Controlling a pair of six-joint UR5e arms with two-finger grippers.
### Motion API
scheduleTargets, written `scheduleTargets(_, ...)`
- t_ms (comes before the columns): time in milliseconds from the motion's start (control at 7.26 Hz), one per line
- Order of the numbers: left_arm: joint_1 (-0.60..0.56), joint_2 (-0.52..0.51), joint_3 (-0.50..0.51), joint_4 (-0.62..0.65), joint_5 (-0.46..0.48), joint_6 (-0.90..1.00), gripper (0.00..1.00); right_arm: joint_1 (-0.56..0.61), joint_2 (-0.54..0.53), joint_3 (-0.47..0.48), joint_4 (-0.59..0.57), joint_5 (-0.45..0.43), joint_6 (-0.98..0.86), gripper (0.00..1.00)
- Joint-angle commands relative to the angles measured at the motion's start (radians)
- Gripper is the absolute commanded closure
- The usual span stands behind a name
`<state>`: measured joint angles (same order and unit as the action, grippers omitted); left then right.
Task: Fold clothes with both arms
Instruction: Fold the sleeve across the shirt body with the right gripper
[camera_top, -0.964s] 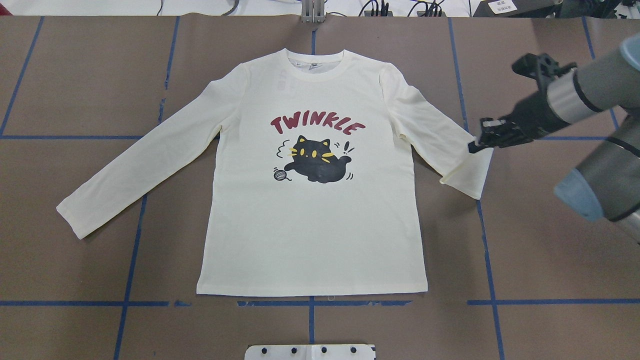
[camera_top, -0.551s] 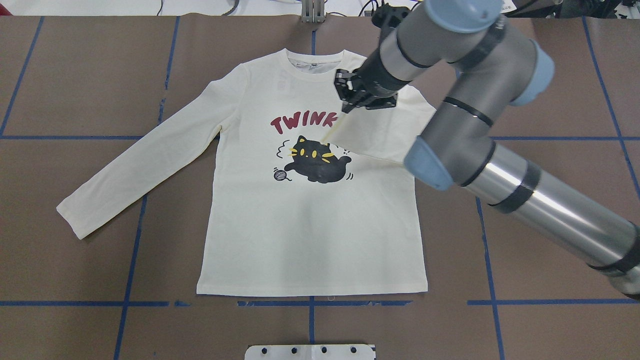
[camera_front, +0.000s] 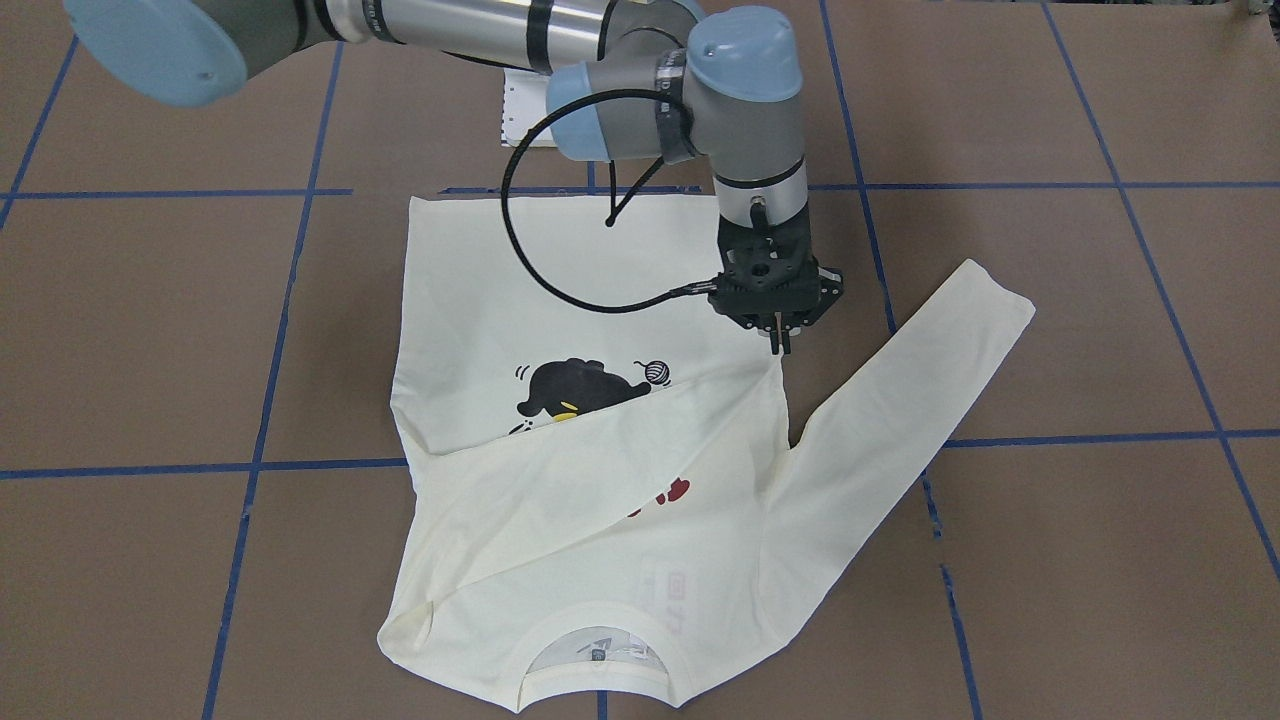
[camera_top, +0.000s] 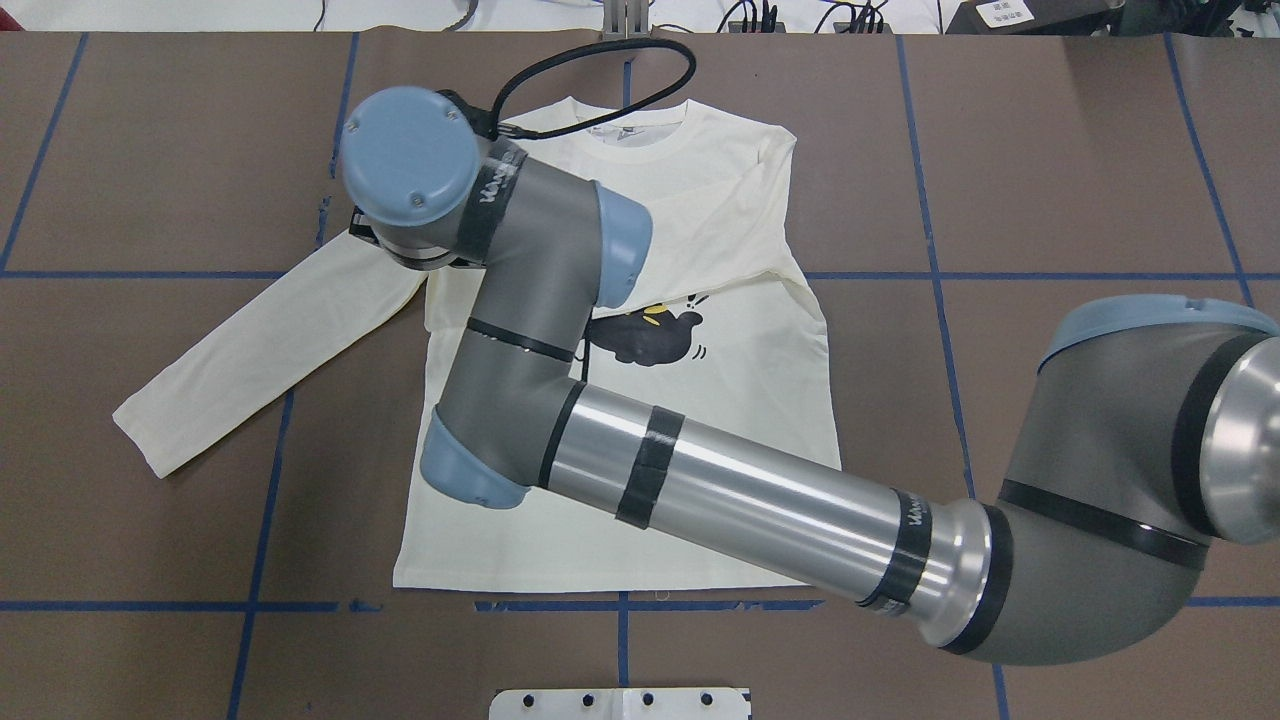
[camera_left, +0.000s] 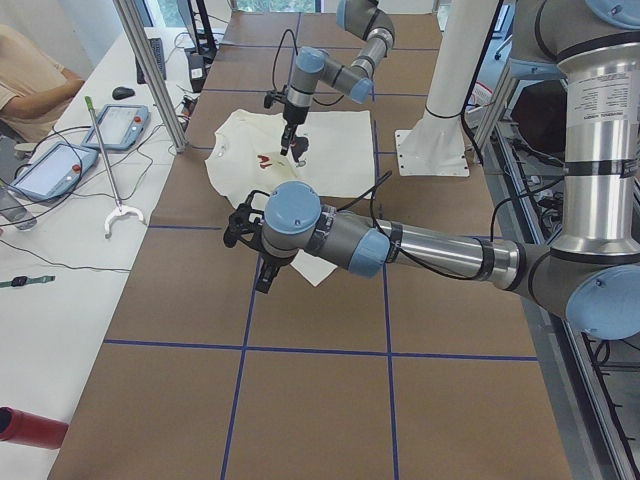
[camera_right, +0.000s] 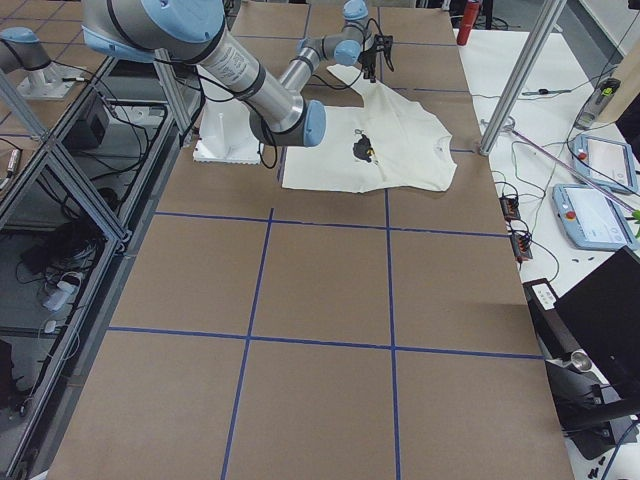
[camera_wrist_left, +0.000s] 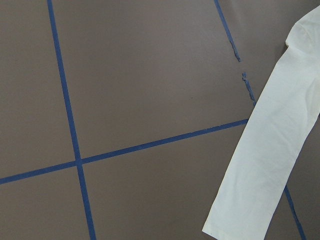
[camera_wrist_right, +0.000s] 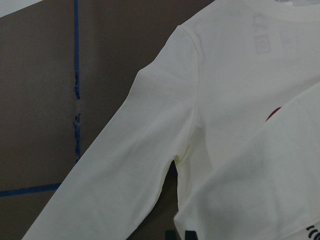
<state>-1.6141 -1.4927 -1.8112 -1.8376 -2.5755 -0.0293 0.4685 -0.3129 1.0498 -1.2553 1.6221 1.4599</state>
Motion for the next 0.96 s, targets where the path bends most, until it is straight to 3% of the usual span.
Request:
scheduleTargets(0,0.019,-0.014,0.026,-0.044,0.001,-0.058,0.0,-0.025,0.04,-0.125,0.079,-0.081,0.005,0.01)
scheduleTargets(138,0.066,-0.023,0.027,-0.099,0.011,-0.108,0.0,-0.01,0.041,-0.116,0.079,-0.068,0.011,0.01)
scheduleTargets(276,0.095,-0.023,0.035,-0.145,0.012,-0.168,0.0,0.046,0.026,-0.059,0.077,0.056,0.026,0.01)
scheduleTargets(413,0.105,-0.02,0.038,-0.156,0.015,-0.252,0.0,0.086,-0.056,0.054,0.074,0.193,0.025,0.01)
scheduleTargets(551,0.129,-0.009,0.067,-0.181,0.023,-0.271,0.0,0.096,-0.21,0.269,0.071,0.212,0.027,0.01)
scheduleTargets(689,0.149,0.038,0.076,-0.246,0.034,-0.308,0.0,0.108,-0.391,0.423,0.08,0.216,0.013,0.01)
scheduleTargets(827,0.172,0.04,0.108,-0.282,0.052,-0.325,0.0,0.177,-0.511,0.503,0.08,0.295,-0.027,0.01)
